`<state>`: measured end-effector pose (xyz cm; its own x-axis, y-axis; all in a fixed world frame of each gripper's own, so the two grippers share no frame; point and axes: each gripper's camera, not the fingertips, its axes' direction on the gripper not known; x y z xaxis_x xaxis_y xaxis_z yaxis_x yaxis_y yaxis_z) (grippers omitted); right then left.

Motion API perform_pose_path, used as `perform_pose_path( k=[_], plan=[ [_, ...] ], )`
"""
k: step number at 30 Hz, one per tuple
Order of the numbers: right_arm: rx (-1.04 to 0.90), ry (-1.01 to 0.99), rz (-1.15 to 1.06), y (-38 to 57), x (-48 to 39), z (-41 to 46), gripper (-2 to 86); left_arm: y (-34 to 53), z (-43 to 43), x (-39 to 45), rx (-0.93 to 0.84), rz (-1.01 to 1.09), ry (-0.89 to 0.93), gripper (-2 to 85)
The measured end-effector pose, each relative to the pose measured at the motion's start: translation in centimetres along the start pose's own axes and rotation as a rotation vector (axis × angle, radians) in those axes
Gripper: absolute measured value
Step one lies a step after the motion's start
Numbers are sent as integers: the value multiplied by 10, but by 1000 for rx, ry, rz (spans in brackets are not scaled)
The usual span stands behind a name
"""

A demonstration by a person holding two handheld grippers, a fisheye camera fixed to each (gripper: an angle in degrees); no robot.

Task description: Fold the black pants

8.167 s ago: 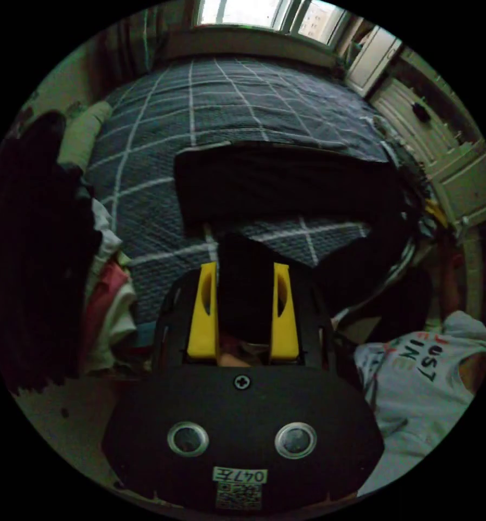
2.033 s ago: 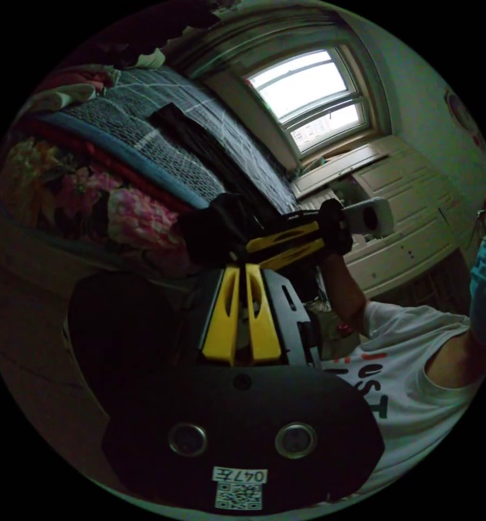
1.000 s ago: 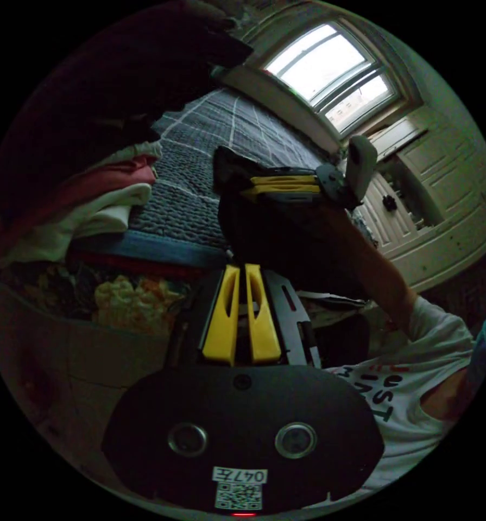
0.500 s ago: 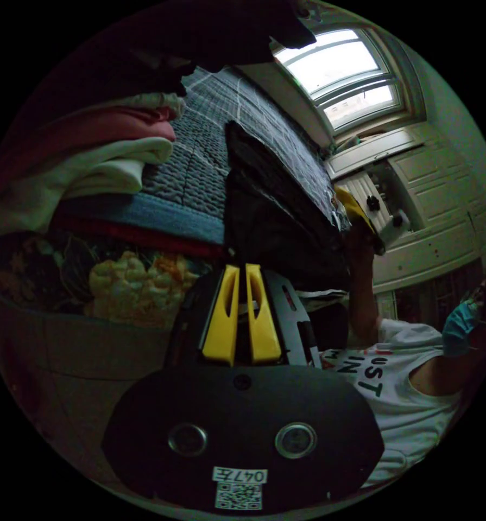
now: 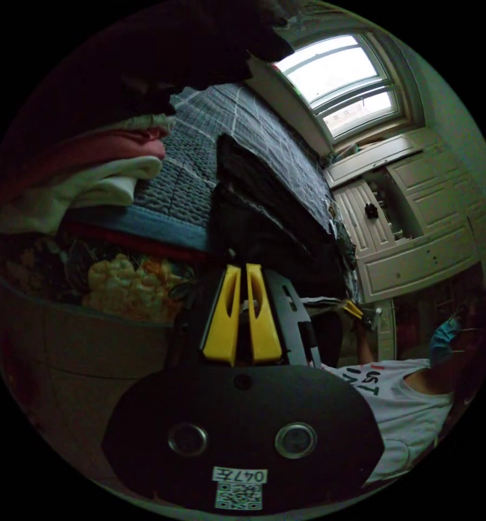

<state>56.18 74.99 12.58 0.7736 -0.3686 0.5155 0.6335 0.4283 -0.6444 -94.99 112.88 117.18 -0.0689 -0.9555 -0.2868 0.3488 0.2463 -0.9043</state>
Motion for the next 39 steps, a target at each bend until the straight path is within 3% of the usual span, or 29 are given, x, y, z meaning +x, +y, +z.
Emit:
perform_pose_path(
  k=[5, 9, 13, 17, 20, 24, 28, 31, 34, 39],
  plan=[
    [15, 181, -103, 45, 37, -15, 92, -22, -9, 19, 29, -2, -35, -6],
    [45, 183, -162, 53, 64, -27, 96, -44, -8, 32, 29, 0, -76, -5],
    [79, 63, -5, 63, 121, -39, 112, -60, -7, 42, 34, 15, -96, -5],
    [139, -187, 53, 81, 168, -44, 44, -79, -5, 46, 32, 16, -111, -5],
    [239, -215, 47, 90, 186, -63, 8, -93, -4, 45, 38, 13, -104, -5],
    [222, -249, 60, 90, 215, -82, 1, -115, -2, 45, 57, 20, -110, -6],
    [415, -240, 107, 87, 254, -135, -1, -134, -8, 44, 126, -26, -92, -8],
    [277, -207, 77, 72, 267, -136, -1, -149, -8, 41, 174, -79, -54, -9],
    [397, -202, 94, 65, 278, -155, -1, -164, -8, 46, 210, -82, 34, -9],
    [405, -235, 131, 19, 301, -151, -1, -229, 9, 40, 226, -178, 22, -9]
  ],
)
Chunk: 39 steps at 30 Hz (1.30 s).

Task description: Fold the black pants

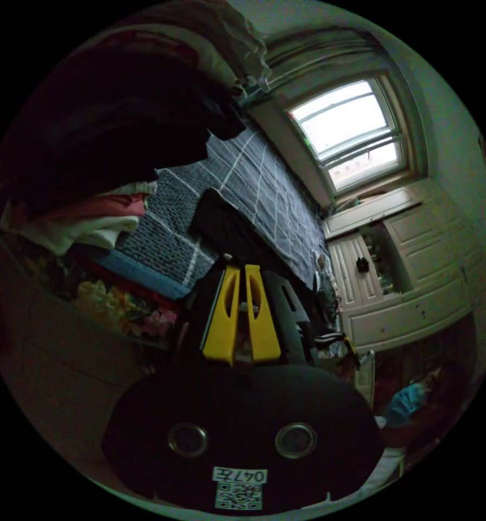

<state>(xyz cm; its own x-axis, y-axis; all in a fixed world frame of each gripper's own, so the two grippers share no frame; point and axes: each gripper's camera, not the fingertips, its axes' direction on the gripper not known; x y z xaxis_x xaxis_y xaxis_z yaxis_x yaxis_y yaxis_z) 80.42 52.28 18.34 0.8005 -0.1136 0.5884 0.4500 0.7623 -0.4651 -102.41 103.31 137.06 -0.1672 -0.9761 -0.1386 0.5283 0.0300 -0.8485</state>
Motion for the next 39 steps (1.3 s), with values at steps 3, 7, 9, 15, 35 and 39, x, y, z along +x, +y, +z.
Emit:
perform_pose_path(
  k=[3, 7, 9, 15, 35, 39],
  plan=[
    [-22, 43, -15, -41, 5, 28, -1, -42, 33, -2, 10, -98, 60, -9],
    [-65, 93, 52, -94, 24, 82, 0, -94, 84, -8, -1, -212, 73, -9],
    [-93, 111, 88, -112, 32, 110, 0, -127, 123, -9, -14, -253, 63, -9],
    [-171, 168, 81, -163, 29, 210, -1, -197, 217, 25, -78, -88, -227, -6],
    [-127, 465, 144, -285, -105, 404, 59, -236, 301, 81, -249, 298, -501, 133],
    [-97, 406, -90, -333, -195, 432, 54, -190, 319, 75, -253, 357, -454, 122]
  ],
)
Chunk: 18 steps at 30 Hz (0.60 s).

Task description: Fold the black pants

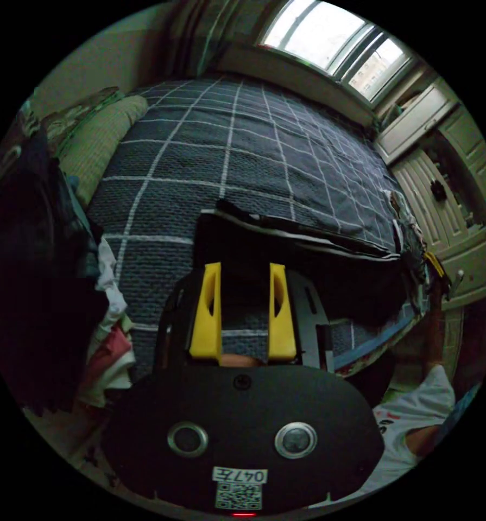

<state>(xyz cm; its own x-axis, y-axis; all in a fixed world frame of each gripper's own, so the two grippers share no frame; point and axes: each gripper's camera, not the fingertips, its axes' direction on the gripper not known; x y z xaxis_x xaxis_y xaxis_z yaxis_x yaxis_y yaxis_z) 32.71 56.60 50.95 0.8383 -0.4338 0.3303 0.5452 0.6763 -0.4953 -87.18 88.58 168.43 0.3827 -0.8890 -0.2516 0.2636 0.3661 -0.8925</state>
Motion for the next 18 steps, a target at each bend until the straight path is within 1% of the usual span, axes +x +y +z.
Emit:
perform_pose_path(
  k=[2, 3, 5, 6, 8, 9, 10, 11, 12, 14, 16, 18],
  plan=[
    [78, -151, -215, -52, -92, -3, 47, 5, 16, -1, 9, -19, 4, 116],
    [100, -194, -273, -65, -118, -3, 45, 6, 27, -4, 11, -42, 15, 111],
    [165, -388, -490, -114, -223, -3, 35, 6, 41, -9, 14, -78, 28, 103],
    [180, -424, -537, -126, -248, -2, 33, 7, 49, -12, 25, -107, 32, 94],
    [240, -503, -688, -166, -343, 6, 26, 8, 59, -16, 39, -139, 60, 83],
    [252, -517, -715, -175, -365, 9, 25, 10, 64, -17, 59, -154, 75, 63],
    [257, -537, -763, -193, -405, 18, 24, 11, 65, -18, 71, -161, 81, 53],
    [245, -547, -797, -211, -443, 30, 24, 14, 67, -20, 101, -176, 89, 24],
    [237, -554, -807, -220, -460, 37, 24, 18, 67, -22, 133, -199, 78, 5],
    [213, -600, -818, -255, -519, 66, 29, 23, 65, -24, 161, -195, 83, -3],
    [185, -656, -819, -281, -559, 90, 37, 30, 59, -25, 184, -193, 120, -6],
    [166, -729, -812, -305, -596, 112, 46, 41, 54, -23, 217, -187, 116, -7]
  ],
)
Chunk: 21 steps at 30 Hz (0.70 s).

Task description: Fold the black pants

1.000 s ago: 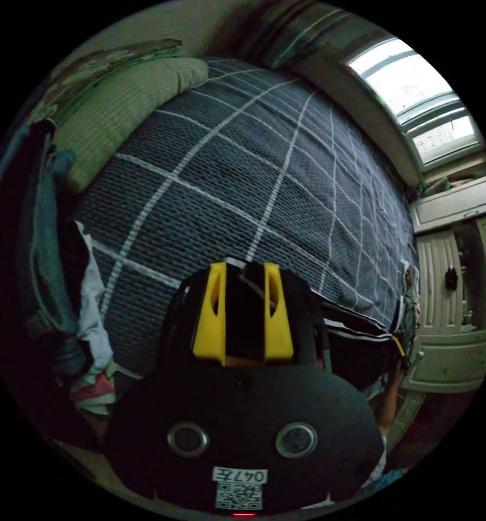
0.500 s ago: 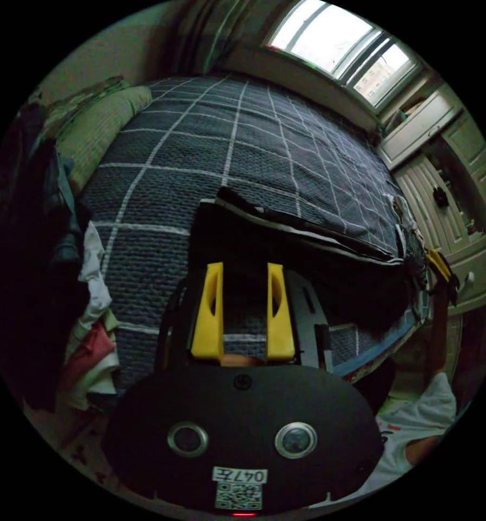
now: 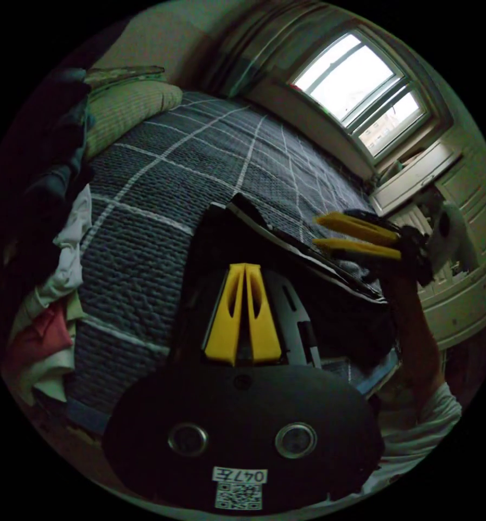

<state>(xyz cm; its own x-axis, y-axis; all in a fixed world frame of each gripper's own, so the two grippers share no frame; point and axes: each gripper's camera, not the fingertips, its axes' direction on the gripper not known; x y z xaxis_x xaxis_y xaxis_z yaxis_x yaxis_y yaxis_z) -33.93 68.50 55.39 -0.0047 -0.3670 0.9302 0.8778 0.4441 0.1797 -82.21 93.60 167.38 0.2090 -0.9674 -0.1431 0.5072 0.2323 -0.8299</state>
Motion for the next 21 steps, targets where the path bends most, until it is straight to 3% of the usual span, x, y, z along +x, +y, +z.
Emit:
perform_pose_path(
  k=[6, 10, 15, 21],
  plan=[
    [-57, 33, -68, -78, 6, 109, 68, 12, -4, -4, 3, -19, 3, 8],
    [-150, 114, -132, -107, 5, 170, 53, 11, 10, -7, -66, -29, -15, 95],
    [-96, 188, -69, -123, 25, 197, 20, 16, 21, 1, -77, -21, -20, 10],
    [-131, 200, 59, -136, 62, 227, 28, 28, 22, 12, -98, 21, -59, -6]
  ],
)
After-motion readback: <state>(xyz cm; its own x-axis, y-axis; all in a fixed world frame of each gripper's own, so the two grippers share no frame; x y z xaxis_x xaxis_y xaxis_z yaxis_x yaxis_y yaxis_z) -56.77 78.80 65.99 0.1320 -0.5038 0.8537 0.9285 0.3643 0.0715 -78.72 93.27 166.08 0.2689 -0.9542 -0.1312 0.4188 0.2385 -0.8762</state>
